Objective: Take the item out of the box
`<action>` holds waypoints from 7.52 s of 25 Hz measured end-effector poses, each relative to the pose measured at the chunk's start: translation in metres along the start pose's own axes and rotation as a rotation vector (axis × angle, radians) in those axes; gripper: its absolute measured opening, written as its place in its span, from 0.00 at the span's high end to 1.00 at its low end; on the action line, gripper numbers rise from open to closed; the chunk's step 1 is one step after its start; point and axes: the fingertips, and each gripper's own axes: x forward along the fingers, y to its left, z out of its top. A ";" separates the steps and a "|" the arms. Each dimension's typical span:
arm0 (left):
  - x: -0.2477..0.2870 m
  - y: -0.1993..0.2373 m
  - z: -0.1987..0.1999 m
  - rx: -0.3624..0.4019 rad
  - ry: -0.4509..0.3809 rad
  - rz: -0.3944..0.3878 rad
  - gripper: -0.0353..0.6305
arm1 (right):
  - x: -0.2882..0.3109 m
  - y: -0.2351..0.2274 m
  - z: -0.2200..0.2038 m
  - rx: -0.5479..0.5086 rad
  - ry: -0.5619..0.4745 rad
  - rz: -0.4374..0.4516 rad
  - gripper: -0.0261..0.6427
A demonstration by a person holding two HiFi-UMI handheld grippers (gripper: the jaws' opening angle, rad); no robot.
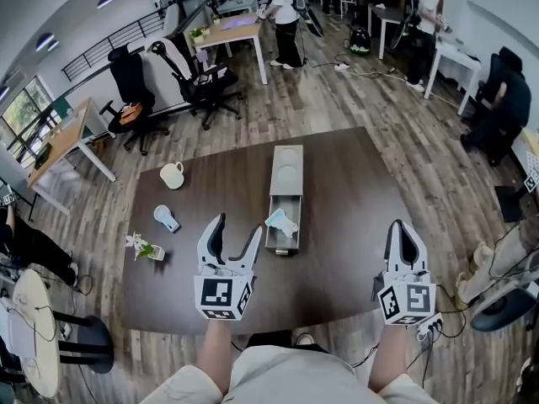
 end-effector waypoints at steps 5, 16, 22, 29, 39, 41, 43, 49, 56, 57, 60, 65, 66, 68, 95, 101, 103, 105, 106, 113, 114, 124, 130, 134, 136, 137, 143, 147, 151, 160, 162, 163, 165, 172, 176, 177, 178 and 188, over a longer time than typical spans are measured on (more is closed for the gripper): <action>0.025 0.017 -0.011 -0.010 -0.013 0.013 0.46 | 0.022 -0.002 -0.005 -0.015 -0.021 -0.005 0.96; 0.083 0.061 -0.025 -0.049 -0.038 0.016 0.47 | 0.104 0.007 -0.010 -0.060 -0.022 0.007 0.96; 0.092 0.072 -0.040 -0.056 -0.013 0.020 0.47 | 0.129 0.021 -0.022 -0.060 -0.001 0.032 0.96; 0.089 0.074 -0.049 -0.064 0.007 0.021 0.47 | 0.129 0.020 -0.030 -0.049 0.016 0.026 0.96; 0.088 0.069 -0.055 -0.006 0.043 -0.006 0.47 | 0.132 0.027 -0.043 -0.028 0.038 0.047 0.96; 0.089 0.068 -0.060 0.010 0.057 -0.017 0.47 | 0.135 0.031 -0.048 -0.021 0.043 0.056 0.96; 0.090 0.068 -0.067 0.032 0.078 -0.028 0.47 | 0.139 0.036 -0.053 -0.013 0.050 0.068 0.96; 0.096 0.053 -0.098 0.099 0.168 -0.122 0.47 | 0.148 0.049 -0.073 0.017 0.080 0.097 0.96; 0.105 0.032 -0.146 0.158 0.282 -0.246 0.46 | 0.155 0.068 -0.100 0.039 0.125 0.139 0.96; 0.106 0.028 -0.152 0.157 0.296 -0.263 0.46 | 0.156 0.070 -0.103 0.042 0.130 0.143 0.96; 0.109 0.019 -0.171 0.171 0.341 -0.307 0.46 | 0.158 0.073 -0.112 0.054 0.144 0.149 0.96; 0.111 0.004 -0.206 0.247 0.427 -0.392 0.46 | 0.159 0.076 -0.123 0.061 0.164 0.155 0.96; 0.110 0.000 -0.212 0.274 0.445 -0.414 0.46 | 0.159 0.077 -0.125 0.063 0.168 0.154 0.96; 0.110 -0.007 -0.223 0.327 0.475 -0.457 0.46 | 0.158 0.076 -0.127 0.065 0.175 0.150 0.96; 0.130 -0.066 -0.320 0.861 0.662 -0.813 0.47 | 0.152 0.064 -0.150 0.033 0.248 0.106 0.96; 0.134 -0.069 -0.328 0.902 0.669 -0.807 0.71 | 0.151 0.061 -0.146 0.023 0.245 0.099 0.96; 0.135 -0.067 -0.329 0.894 0.679 -0.793 0.79 | 0.151 0.060 -0.147 0.023 0.249 0.092 0.96; 0.136 -0.066 -0.329 0.877 0.684 -0.779 0.81 | 0.150 0.060 -0.149 0.022 0.252 0.089 0.96; 0.136 -0.066 -0.329 0.869 0.684 -0.775 0.82 | 0.150 0.061 -0.149 0.022 0.252 0.089 0.96; 0.138 -0.067 -0.323 0.822 0.692 -0.747 0.84 | 0.150 0.060 -0.141 0.013 0.245 0.093 0.96; 0.138 -0.067 -0.322 0.816 0.690 -0.743 0.84 | 0.150 0.061 -0.141 0.012 0.244 0.094 0.96; 0.135 -0.057 -0.296 0.732 0.656 -0.682 0.84 | 0.144 0.063 -0.131 0.010 0.220 0.099 0.96; 0.135 -0.053 -0.261 0.631 0.610 -0.625 0.84 | 0.144 0.063 -0.118 0.006 0.194 0.114 0.96; 0.138 -0.047 -0.231 0.575 0.554 -0.570 0.84 | 0.144 0.067 -0.110 0.004 0.171 0.127 0.96; 0.139 -0.043 -0.217 0.536 0.526 -0.538 0.84 | 0.144 0.069 -0.107 0.002 0.160 0.134 0.96; 0.139 -0.041 -0.209 0.510 0.512 -0.520 0.84 | 0.143 0.069 -0.105 0.000 0.154 0.136 0.96; 0.138 -0.023 -0.159 0.345 0.406 -0.389 0.84 | 0.140 0.066 -0.087 -0.016 0.115 0.140 0.96; 0.131 -0.010 -0.128 0.264 0.337 -0.308 0.84 | 0.137 0.063 -0.073 -0.027 0.092 0.141 0.96; 0.120 0.009 -0.103 0.184 0.263 -0.225 0.84 | 0.139 0.066 -0.062 -0.039 0.067 0.154 0.96; 0.080 0.070 -0.069 0.021 0.136 0.002 0.84 | 0.154 0.084 -0.045 -0.064 0.033 0.208 0.96; 0.071 0.082 -0.064 -0.003 0.106 0.048 0.84 | 0.158 0.089 -0.042 -0.067 0.026 0.219 0.96; 0.066 0.088 -0.062 -0.019 0.092 0.069 0.84 | 0.159 0.091 -0.041 -0.069 0.023 0.224 0.96; 0.056 0.098 -0.058 -0.063 0.062 0.115 0.84 | 0.162 0.094 -0.038 -0.070 0.021 0.231 0.96; 0.023 0.127 -0.056 -0.164 -0.024 0.215 0.84 | 0.166 0.103 -0.040 -0.080 0.029 0.245 0.96; 0.012 0.139 -0.062 -0.171 -0.029 0.275 0.84 | 0.169 0.110 -0.042 -0.085 0.033 0.256 0.96; 0.009 0.141 -0.064 -0.178 -0.025 0.287 0.84 | 0.169 0.112 -0.042 -0.086 0.035 0.259 0.96; 0.007 0.143 -0.066 -0.186 -0.022 0.294 0.84 | 0.169 0.114 -0.043 -0.088 0.036 0.262 0.96; -0.001 0.149 -0.066 -0.194 -0.025 0.313 0.84 | 0.171 0.127 -0.045 -0.098 0.045 0.283 0.96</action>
